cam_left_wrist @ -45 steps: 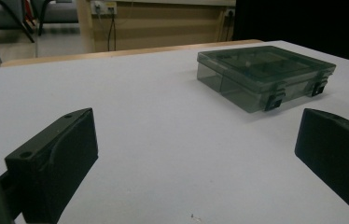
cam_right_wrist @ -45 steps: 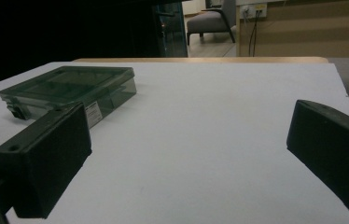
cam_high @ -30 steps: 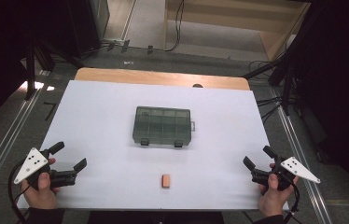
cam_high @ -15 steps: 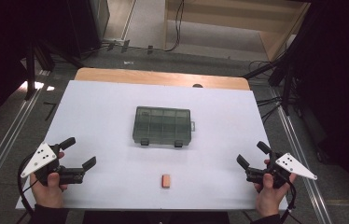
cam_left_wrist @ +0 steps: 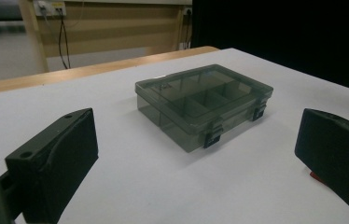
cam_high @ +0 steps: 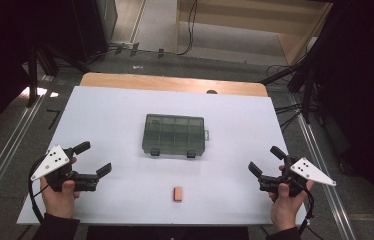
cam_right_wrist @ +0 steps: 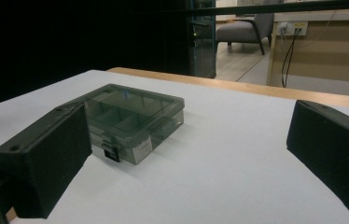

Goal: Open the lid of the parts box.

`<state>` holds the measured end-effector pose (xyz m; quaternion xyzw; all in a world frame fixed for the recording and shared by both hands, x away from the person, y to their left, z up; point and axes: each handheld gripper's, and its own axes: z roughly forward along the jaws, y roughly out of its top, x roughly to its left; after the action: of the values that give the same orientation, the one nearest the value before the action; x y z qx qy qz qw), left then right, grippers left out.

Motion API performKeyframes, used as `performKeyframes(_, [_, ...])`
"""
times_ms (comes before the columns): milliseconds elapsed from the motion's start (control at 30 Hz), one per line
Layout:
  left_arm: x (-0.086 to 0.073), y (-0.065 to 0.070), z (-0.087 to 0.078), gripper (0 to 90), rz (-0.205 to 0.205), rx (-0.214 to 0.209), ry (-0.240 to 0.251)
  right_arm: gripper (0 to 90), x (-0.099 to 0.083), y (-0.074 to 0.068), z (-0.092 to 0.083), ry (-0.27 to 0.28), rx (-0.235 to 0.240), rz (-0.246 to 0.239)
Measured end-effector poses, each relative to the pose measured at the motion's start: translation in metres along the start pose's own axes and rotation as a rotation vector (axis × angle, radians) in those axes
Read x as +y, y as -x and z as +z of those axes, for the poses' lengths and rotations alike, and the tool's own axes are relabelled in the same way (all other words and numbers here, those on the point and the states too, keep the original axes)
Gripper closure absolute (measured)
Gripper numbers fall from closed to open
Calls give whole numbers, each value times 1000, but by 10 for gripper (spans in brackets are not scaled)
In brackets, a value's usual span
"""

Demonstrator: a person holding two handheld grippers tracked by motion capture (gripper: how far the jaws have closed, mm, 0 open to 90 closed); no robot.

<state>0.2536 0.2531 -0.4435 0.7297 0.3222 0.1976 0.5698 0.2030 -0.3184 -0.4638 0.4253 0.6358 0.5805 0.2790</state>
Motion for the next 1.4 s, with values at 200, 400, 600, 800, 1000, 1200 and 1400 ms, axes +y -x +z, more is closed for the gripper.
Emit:
performKeyframes(200, [5,1,6,0,5,-12,3,0,4,-1,3,-3,1,0])
performKeyframes(400, [9,3,11,0,3,-20,10,0,6,-2,9,-11,13,-7])
performKeyframes(600, [13,4,16,0,5,-34,18,0,12,-5,15,-8,32,-13])
performKeyframes(800, [18,5,21,0,18,-42,9,0,15,-7,19,-14,41,-14])
performKeyframes(1000, [23,5,28,0,4,-55,23,0,18,-9,25,-22,33,-13])
performKeyframes(1200, [28,6,35,0,14,-65,26,0,22,-9,31,-32,46,-9])
performKeyframes(1400, [34,7,44,0,21,-75,34,0,26,-10,39,-24,45,-11])
